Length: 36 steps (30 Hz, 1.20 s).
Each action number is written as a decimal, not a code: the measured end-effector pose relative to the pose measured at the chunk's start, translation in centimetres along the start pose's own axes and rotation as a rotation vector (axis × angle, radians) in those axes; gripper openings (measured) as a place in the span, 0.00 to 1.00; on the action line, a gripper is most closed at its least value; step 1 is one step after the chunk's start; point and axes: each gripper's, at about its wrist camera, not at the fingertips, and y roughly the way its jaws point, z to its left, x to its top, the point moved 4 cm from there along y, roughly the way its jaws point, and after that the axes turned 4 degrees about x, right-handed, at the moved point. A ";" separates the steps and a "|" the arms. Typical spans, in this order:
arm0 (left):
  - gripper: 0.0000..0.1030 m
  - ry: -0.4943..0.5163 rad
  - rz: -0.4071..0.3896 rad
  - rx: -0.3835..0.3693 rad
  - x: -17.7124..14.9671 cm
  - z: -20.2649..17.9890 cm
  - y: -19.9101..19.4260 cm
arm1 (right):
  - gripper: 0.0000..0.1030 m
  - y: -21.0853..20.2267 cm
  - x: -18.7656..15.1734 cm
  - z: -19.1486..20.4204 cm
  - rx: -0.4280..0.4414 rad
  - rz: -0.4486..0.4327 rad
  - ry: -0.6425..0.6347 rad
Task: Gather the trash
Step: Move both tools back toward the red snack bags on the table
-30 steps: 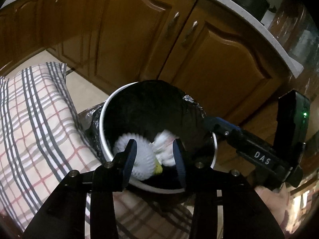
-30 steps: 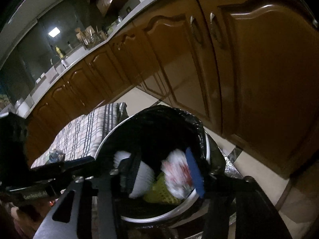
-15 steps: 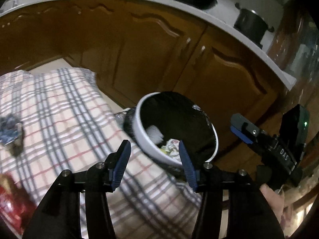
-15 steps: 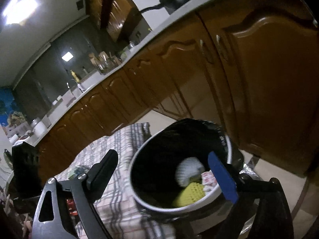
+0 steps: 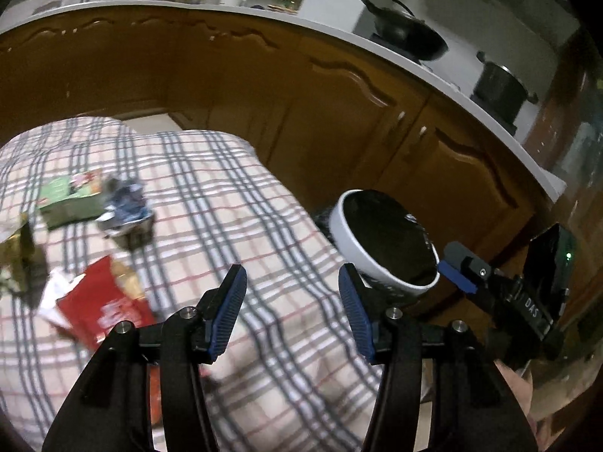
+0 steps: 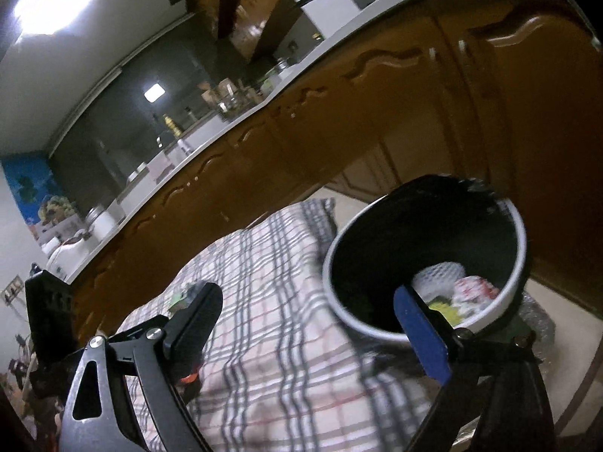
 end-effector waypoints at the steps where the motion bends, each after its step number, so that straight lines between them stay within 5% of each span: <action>1: 0.50 -0.006 -0.005 0.002 -0.1 0.4 -0.3 | 0.91 0.3 -0.3 0.6 0.009 0.010 -0.007; 28: 0.50 -0.094 -0.048 0.158 -1.6 11.0 -5.8 | 0.90 5.6 -7.2 12.3 0.202 0.205 -0.154; 36: 0.50 -0.025 0.009 0.168 -0.8 11.2 -3.6 | 0.61 8.3 -10.9 13.5 0.254 0.355 -0.146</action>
